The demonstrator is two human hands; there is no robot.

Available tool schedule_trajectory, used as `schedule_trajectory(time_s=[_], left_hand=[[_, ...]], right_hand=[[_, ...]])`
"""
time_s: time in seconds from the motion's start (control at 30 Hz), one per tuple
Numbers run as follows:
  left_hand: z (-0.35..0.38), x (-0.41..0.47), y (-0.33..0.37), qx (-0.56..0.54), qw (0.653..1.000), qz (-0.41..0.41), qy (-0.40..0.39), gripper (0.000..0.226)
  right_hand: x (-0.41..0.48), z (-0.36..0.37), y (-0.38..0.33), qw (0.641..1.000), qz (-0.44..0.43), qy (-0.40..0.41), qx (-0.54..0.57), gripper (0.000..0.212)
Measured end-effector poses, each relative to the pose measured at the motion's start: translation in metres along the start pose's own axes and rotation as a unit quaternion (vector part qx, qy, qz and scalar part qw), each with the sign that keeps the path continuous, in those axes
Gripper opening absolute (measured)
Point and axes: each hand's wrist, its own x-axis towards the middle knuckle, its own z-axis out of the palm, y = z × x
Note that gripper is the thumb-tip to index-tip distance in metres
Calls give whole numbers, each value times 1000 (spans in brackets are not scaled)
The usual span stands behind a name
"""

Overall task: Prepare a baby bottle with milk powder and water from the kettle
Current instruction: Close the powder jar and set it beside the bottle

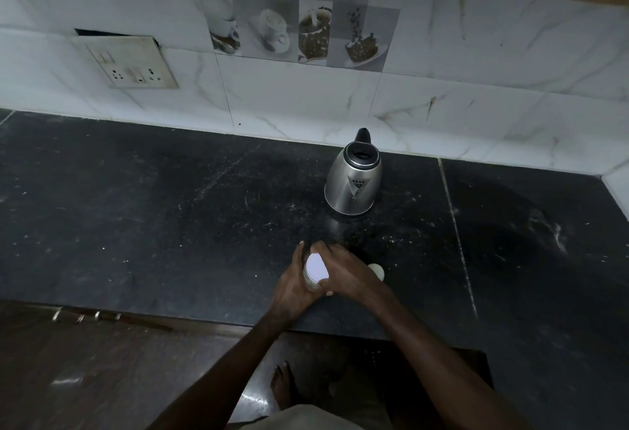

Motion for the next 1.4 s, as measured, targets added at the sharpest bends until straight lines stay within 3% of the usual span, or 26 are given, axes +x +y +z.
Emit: schedule_trajectory(time_s=[0.33, 0.57, 0.73, 0.87, 1.03, 1.13, 1.3, 1.4], left_hand=[[0, 3, -6, -29, 1000, -11, 1, 127], [0, 1, -7, -40, 999, -15, -4, 117], [2, 3, -8, -3, 1000, -1, 1, 120], [2, 3, -5, 0, 1000, -7, 2, 118], [1, 2, -10, -22, 1000, -4, 1, 115], [3, 4, -12, -28, 1000, -1, 9, 122], [3, 3, -13, -23, 999, 15, 15, 120], [3, 3, -13, -18, 1000, 7, 16, 122]], right_hand=[[8, -12, 6, 998, -42, -51, -7, 73], [10, 0, 3, 997, -64, 10, -33, 62], [7, 11, -5, 989, 33, 85, -114, 66], [16, 4, -19, 981, 97, 48, -159, 75], [15, -8, -15, 991, 21, -46, -125, 74], [15, -4, -12, 989, 10, -25, -144, 63], [17, -16, -4, 982, 100, 9, -160, 53], [17, -24, -1, 980, 97, 18, -171, 49]])
